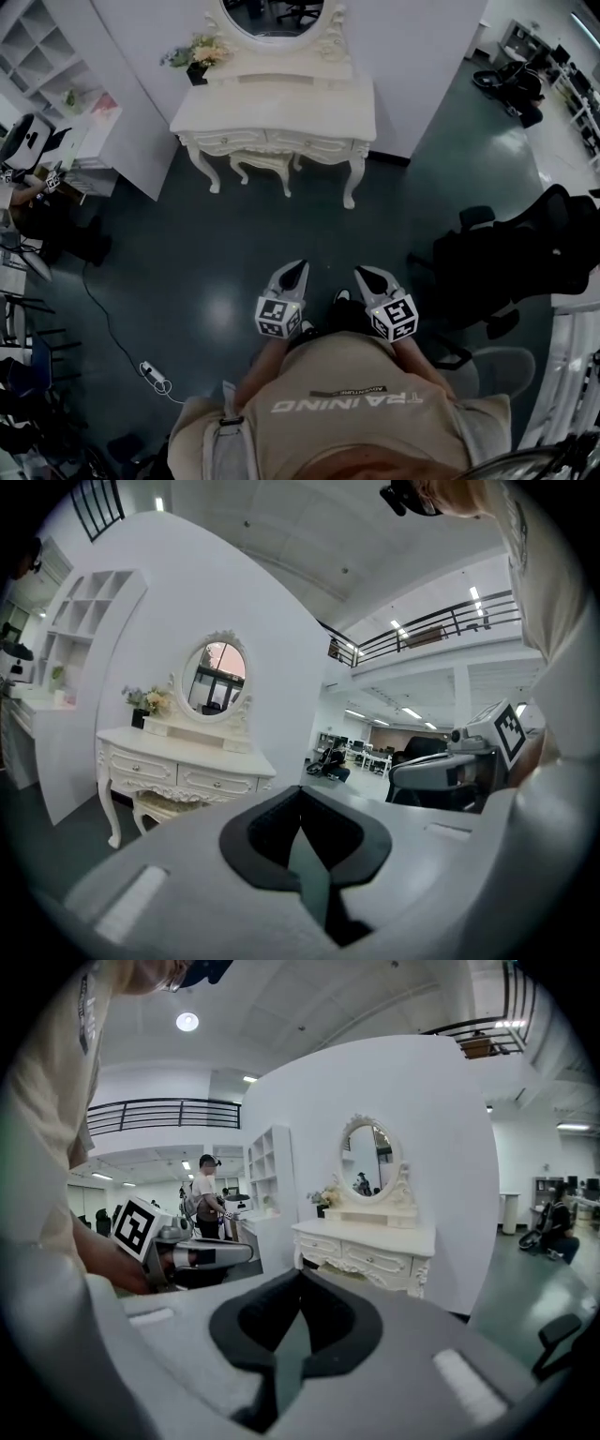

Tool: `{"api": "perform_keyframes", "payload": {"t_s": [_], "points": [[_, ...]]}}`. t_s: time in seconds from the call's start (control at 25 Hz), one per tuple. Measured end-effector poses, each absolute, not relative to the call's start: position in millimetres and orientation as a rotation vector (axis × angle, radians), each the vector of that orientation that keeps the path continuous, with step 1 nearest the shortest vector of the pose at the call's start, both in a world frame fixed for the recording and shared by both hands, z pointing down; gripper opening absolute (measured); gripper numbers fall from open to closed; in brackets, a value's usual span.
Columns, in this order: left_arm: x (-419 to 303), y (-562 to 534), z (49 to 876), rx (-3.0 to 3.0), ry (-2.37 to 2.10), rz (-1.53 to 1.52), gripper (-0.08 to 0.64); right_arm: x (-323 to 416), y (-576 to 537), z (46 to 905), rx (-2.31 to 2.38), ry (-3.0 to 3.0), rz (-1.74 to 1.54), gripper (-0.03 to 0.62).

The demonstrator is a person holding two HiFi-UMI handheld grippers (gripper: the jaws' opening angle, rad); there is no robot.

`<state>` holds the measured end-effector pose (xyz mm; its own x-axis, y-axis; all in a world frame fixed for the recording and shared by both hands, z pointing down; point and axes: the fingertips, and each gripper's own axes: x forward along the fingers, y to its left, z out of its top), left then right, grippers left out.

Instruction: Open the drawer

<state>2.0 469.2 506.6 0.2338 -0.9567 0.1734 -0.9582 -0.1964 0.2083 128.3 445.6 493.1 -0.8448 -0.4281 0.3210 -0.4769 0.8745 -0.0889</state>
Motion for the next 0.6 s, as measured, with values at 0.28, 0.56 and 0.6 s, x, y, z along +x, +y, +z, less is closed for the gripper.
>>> {"api": "perform_keyframes", "payload": {"t_s": [0.28, 0.56, 0.6], "points": [[-21, 397, 497, 2.225, -1.815, 0.061, 0.008, 100, 359, 494, 0.673, -2.804, 0.260, 0.003], [-25, 304, 487, 2.256, -1.820, 0.174, 0.008, 96, 253, 506, 0.683, -2.846, 0.366, 0.003], [-26, 292, 490, 2.241, -1.822, 0.169, 0.008, 95, 240, 509, 0.675, -2.849, 0.377, 0.003]]}}
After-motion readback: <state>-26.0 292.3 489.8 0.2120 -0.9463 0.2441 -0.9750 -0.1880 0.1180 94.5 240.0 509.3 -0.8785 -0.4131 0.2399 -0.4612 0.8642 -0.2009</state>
